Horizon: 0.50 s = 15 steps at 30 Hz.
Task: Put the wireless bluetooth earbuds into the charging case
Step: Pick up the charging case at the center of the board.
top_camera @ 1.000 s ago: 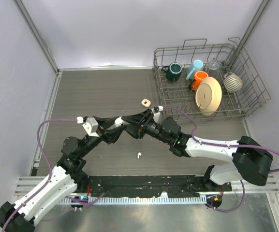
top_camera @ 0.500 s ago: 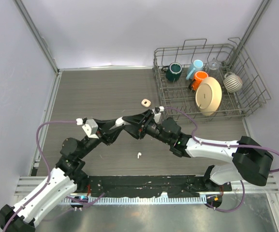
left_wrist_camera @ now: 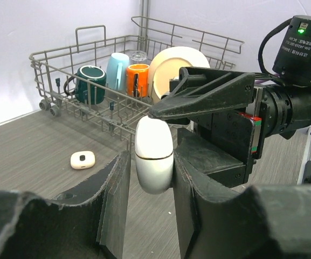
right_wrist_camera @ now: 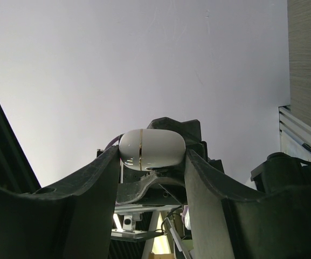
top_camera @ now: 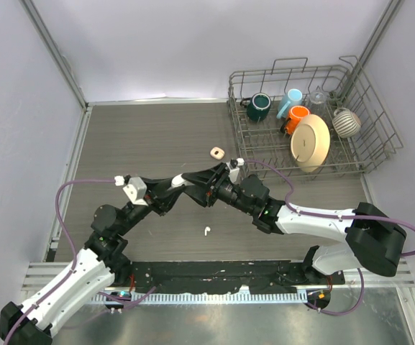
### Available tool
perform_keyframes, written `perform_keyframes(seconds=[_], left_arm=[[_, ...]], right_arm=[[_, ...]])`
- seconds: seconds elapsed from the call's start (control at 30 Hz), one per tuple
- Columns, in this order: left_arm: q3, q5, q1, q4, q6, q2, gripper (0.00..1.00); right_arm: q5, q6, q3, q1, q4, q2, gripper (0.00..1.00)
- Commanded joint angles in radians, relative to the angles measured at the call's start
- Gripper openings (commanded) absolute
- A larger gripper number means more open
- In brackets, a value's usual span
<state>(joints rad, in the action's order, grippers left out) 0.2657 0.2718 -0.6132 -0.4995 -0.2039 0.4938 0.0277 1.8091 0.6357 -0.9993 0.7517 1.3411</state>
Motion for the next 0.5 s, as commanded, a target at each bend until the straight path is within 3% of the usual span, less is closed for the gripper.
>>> perform_keyframes(seconds=[0.0, 0.17, 0.33, 0.43, 0.47], left_arm=[[-0.005, -0.013, 0.0, -0.097, -0.002, 0.008, 0.39], [-0.014, -0.003, 0.0, -0.114, -0.006, 0.014, 0.38], [-0.017, 0.01, 0.0, -0.132, -0.009, 0.031, 0.29], [-0.022, 0.012, 0.0, -0.157, -0.014, 0.041, 0.19], [-0.019, 0.012, 0.0, -0.162, -0.014, 0.043, 0.1]], right_arm=[[-0.006, 0.002, 0.01, -0.002, 0.052, -0.017, 0.01], [0.001, 0.006, 0.015, -0.001, 0.058, -0.01, 0.01], [0.009, 0.01, 0.015, -0.002, 0.07, -0.002, 0.01], [0.017, 0.01, 0.018, -0.002, 0.071, 0.001, 0.01], [0.018, 0.012, 0.019, -0.002, 0.071, 0.003, 0.01]])
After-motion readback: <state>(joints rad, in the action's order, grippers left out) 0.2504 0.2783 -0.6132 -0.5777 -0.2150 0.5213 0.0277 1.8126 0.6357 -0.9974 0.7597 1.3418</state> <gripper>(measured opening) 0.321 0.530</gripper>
